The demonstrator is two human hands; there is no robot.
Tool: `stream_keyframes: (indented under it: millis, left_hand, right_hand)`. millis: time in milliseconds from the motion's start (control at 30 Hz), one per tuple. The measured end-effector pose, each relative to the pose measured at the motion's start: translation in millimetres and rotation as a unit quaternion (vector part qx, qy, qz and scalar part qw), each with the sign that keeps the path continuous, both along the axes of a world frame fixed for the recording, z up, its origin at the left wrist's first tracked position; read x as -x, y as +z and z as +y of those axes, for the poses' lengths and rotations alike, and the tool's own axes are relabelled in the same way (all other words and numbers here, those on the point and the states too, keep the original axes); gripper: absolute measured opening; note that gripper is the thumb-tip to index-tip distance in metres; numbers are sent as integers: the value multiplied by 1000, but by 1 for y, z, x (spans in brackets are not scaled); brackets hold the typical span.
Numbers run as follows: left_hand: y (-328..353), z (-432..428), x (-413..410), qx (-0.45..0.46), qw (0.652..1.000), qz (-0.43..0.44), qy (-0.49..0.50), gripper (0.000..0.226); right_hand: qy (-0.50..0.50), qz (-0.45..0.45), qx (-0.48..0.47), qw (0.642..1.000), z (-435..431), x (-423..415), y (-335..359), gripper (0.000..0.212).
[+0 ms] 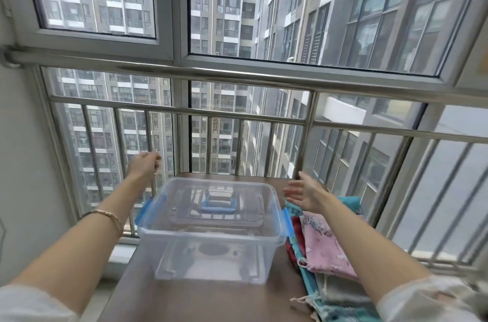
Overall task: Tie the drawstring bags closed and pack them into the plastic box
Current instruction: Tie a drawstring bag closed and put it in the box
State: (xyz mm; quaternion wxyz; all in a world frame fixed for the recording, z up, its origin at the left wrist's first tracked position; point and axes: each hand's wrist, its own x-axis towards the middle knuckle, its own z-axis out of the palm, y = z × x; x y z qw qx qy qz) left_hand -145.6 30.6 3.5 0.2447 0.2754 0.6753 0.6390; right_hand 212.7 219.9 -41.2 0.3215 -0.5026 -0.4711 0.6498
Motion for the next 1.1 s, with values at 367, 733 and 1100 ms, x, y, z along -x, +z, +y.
stream_keyframes:
  millis: [367,733,1100]
  left_hand:
    - [61,12,-192,-63,940,235,-238,18]
    - [-21,12,-342,72,784,506,-352,14]
    - [-75,11,-360,208,665,658,-284,21]
  right_hand:
    - [110,-51,-77,990,-65,-60,27,10]
    - [174,-279,-185,926,-107,-127,-6,19]
    - [218,-545,-304,750,-116,-169,-25,20]
